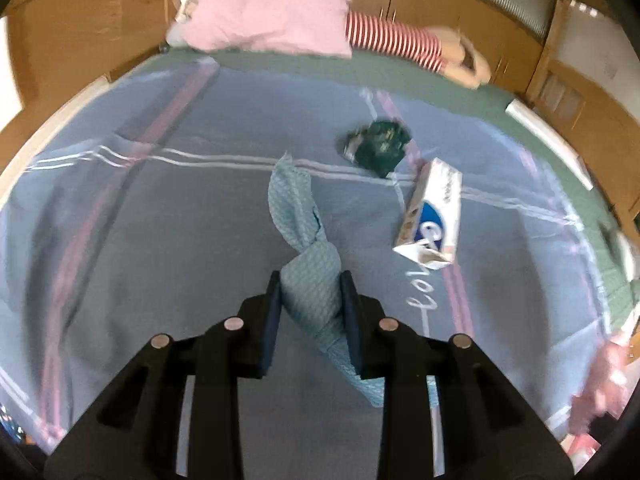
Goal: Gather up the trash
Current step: 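Hold the pink paper in the right tool while the left grasps the blue cloth, then carry the pink paper and blue cloth over the white bag and open both tools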
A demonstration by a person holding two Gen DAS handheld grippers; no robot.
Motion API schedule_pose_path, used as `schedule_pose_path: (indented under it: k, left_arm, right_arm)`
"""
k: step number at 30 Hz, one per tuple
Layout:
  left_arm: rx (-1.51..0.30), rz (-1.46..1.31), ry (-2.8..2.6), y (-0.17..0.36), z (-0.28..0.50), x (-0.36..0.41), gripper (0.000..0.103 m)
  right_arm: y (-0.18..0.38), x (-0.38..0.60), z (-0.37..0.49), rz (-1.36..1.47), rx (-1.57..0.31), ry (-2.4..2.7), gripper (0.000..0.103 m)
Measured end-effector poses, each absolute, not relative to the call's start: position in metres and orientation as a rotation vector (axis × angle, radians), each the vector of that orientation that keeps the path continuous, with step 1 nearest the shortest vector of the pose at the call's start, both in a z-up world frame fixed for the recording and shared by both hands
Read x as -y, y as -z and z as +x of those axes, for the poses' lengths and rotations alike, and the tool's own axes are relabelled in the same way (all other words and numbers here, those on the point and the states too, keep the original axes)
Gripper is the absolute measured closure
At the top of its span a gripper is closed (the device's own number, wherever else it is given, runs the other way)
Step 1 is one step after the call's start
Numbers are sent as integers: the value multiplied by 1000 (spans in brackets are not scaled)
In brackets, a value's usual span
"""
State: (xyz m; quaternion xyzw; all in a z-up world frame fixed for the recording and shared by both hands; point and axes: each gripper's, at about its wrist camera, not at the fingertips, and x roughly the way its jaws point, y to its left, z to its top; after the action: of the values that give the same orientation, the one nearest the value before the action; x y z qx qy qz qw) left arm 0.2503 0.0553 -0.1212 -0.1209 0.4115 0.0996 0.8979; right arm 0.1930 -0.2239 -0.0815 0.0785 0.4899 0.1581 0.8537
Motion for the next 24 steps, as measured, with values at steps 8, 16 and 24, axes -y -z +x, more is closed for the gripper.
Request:
schedule_pose_path:
  k: [8, 16, 24]
  left_arm:
    - [-811, -184, -175, 109, 189, -38, 74]
    - [-813, -163, -170, 110, 176, -36, 74]
    - [-830, -169, -170, 115, 176, -44, 74]
  right_arm:
    - [83, 200, 185, 140, -1038, -320, 61]
    - [82, 182, 175, 67, -1018, -280, 61]
    - [36, 224, 140, 69, -949, -290, 61]
